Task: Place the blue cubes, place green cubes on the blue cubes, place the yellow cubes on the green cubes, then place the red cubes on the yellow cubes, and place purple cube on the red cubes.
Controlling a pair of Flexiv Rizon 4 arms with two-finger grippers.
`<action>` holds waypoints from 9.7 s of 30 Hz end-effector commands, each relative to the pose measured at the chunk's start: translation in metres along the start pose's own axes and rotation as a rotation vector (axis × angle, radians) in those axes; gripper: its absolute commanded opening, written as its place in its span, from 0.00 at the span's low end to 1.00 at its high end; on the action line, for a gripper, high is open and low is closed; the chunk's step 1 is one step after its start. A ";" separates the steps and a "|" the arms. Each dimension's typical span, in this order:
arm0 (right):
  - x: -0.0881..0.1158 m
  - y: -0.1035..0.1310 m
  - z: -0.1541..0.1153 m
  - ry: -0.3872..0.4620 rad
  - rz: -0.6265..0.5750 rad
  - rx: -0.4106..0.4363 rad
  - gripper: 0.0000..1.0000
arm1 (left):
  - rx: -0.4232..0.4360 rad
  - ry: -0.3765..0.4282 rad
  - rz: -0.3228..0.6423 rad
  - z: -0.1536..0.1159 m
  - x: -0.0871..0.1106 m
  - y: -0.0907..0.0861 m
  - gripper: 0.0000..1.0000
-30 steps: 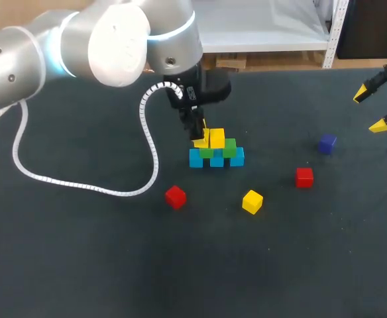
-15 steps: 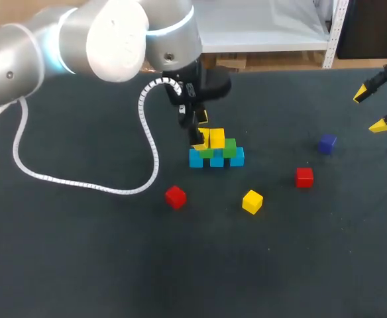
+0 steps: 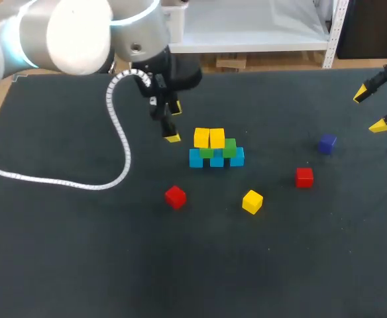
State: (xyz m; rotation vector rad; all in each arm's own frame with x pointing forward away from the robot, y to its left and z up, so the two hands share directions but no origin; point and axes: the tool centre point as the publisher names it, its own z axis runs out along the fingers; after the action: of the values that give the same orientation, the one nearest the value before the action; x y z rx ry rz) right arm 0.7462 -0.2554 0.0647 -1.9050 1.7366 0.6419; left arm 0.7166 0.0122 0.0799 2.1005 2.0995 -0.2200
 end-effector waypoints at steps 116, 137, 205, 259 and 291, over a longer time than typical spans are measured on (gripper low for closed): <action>0.000 0.000 0.000 -0.002 -0.001 0.000 1.00 | -0.002 -0.284 0.062 -0.056 0.065 -0.049 1.00; 0.000 0.000 0.000 -0.002 -0.001 0.000 1.00 | -0.002 -0.400 0.010 -0.079 0.134 -0.063 1.00; -0.154 0.133 0.195 0.145 -0.875 -0.462 1.00 | -0.006 -0.404 0.030 -0.081 0.135 -0.063 1.00; -0.166 0.108 0.176 0.280 -0.466 -0.269 0.00 | -0.006 -0.404 0.030 -0.081 0.135 -0.063 1.00; -0.195 0.022 0.132 0.205 0.067 0.177 0.00 | -0.006 -0.404 0.030 -0.081 0.135 -0.063 1.00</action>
State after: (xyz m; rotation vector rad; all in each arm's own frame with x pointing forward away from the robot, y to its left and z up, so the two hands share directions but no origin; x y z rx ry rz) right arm 0.7052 -0.0258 0.0819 -1.8450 1.9140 0.3127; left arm 0.6531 0.1601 0.1300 1.8882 1.8331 -0.5789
